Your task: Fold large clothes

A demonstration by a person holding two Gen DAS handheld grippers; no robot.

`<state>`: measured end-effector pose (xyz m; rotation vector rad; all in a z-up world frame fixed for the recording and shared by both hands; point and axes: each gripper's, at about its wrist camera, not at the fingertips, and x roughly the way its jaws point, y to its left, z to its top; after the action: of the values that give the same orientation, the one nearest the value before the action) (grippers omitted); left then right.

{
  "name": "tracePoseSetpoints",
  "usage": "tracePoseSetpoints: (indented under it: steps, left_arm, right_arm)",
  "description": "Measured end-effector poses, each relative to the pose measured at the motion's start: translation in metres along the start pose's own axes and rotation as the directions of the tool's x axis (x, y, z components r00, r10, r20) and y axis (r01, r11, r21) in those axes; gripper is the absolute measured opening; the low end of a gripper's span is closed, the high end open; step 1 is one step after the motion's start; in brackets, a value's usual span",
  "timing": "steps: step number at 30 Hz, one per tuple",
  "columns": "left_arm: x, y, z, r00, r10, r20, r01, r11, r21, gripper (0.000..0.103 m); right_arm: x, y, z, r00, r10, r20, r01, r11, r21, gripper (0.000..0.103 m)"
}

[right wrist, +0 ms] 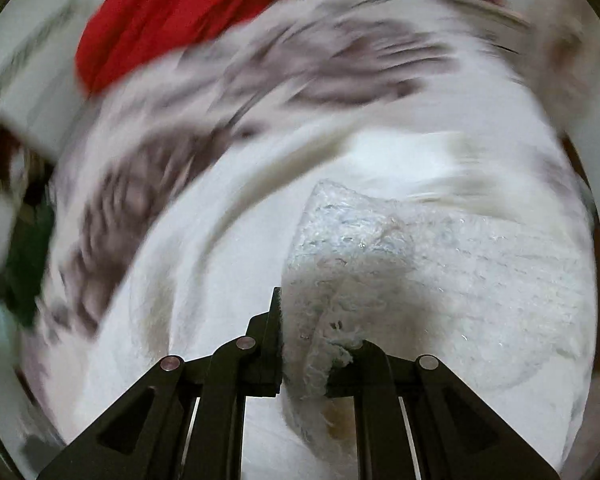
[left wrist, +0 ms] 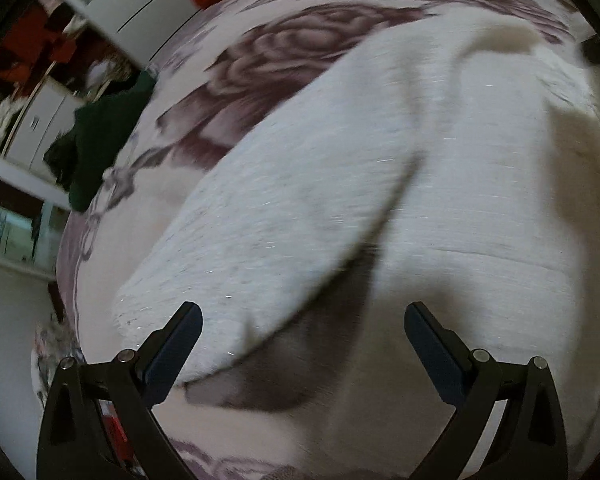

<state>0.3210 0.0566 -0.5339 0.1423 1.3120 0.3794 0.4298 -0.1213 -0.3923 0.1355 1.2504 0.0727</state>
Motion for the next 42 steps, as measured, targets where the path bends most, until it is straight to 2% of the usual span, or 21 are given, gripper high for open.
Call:
tracePoseSetpoints:
  steps: [1,2,3,4,5,7,9,11,14,18,22,30,33,36,37,40,41,42]
  left_arm:
    - [0.005,0.006,0.0,1.0,0.001,-0.008,-0.001,1.0,-0.013,0.103]
    - [0.007,0.008,-0.001,1.0,0.002,-0.015,-0.002,1.0,-0.025,0.103]
    - [0.013,0.013,0.001,1.0,0.001,-0.026,-0.002,0.999,-0.041,0.103]
    - [0.013,0.015,0.0,1.0,0.0,-0.03,-0.002,0.999,-0.048,0.103]
    - [0.015,0.016,0.001,0.999,-0.002,-0.035,0.001,0.999,-0.053,0.103]
    - [0.018,0.022,0.003,0.999,-0.008,-0.04,0.005,0.998,-0.061,0.103]
    - [0.018,0.022,0.005,0.999,-0.015,-0.043,0.012,0.998,-0.063,0.103]
    - [0.016,0.022,0.008,0.999,-0.021,-0.043,0.018,0.998,-0.066,0.103]
    - [0.006,0.015,0.014,0.999,-0.037,-0.04,0.034,0.997,-0.064,0.103]
    - [-0.015,-0.004,0.03,0.998,-0.069,-0.009,0.069,0.997,-0.042,0.103]
    - [-0.039,-0.036,0.052,0.993,-0.106,0.044,0.105,0.994,0.013,0.103]
    - [-0.079,-0.102,0.08,0.978,-0.177,0.114,0.167,0.981,0.097,0.103]
    - [-0.09,-0.121,0.077,0.956,-0.274,0.101,0.259,0.956,0.139,0.103]
    - [-0.087,-0.155,0.067,0.936,-0.351,0.023,0.337,0.914,0.226,0.103]
    - [-0.085,-0.17,0.063,0.937,-0.349,0.007,0.335,0.904,0.267,0.103]
    - [-0.069,-0.208,0.056,0.956,-0.293,-0.006,0.274,0.887,0.372,0.103]
    - [-0.064,-0.215,0.056,0.958,-0.286,-0.014,0.269,0.883,0.386,0.097]
    - [-0.057,-0.222,0.057,0.962,-0.274,-0.016,0.258,0.88,0.399,0.073]
  right_arm:
    - [0.015,0.039,0.02,1.0,-0.01,-0.024,0.009,0.999,-0.046,0.012]
    - [0.023,0.06,0.029,0.999,-0.025,-0.039,0.022,0.996,-0.081,0.012]
    - [0.046,0.075,0.032,0.997,-0.043,-0.059,0.036,0.992,-0.117,0.013]
    - [0.055,0.081,0.05,0.995,-0.047,-0.088,0.034,0.99,-0.138,0.013]
    - [0.078,0.086,0.051,0.991,-0.037,-0.131,0.017,0.989,-0.146,0.017]
    - [0.073,0.089,0.054,0.983,0.002,-0.181,-0.026,0.991,-0.129,0.029]
    - [0.073,0.072,0.047,0.98,0.022,-0.196,-0.04,0.995,-0.09,0.048]
    - [0.05,0.052,0.038,0.984,0.008,-0.179,-0.019,0.998,-0.06,0.056]
    - [0.044,0.031,0.031,0.986,-0.063,-0.156,0.056,0.997,-0.046,0.06]
    - [0.048,0.009,0.03,0.974,-0.172,-0.145,0.169,0.985,-0.032,0.06]
    - [0.061,-0.024,0.027,0.967,-0.215,-0.135,0.22,0.975,0.024,0.061]
    - [0.109,-0.1,0.021,0.943,-0.268,-0.196,0.299,0.942,0.15,0.061]
    - [0.122,-0.127,0.019,0.946,-0.235,-0.225,0.282,0.937,0.207,0.061]
    - [0.141,-0.148,0.015,0.946,-0.217,-0.239,0.274,0.931,0.239,0.061]
    - [0.151,-0.152,0.014,0.944,-0.222,-0.245,0.281,0.93,0.239,0.061]
    - [0.178,-0.158,0.014,0.941,-0.223,-0.255,0.284,0.931,0.23,0.061]
    - [0.18,-0.162,0.011,0.94,-0.223,-0.257,0.283,0.933,0.225,0.061]
    - [0.187,-0.163,0.011,0.941,-0.223,-0.254,0.28,0.936,0.215,0.061]
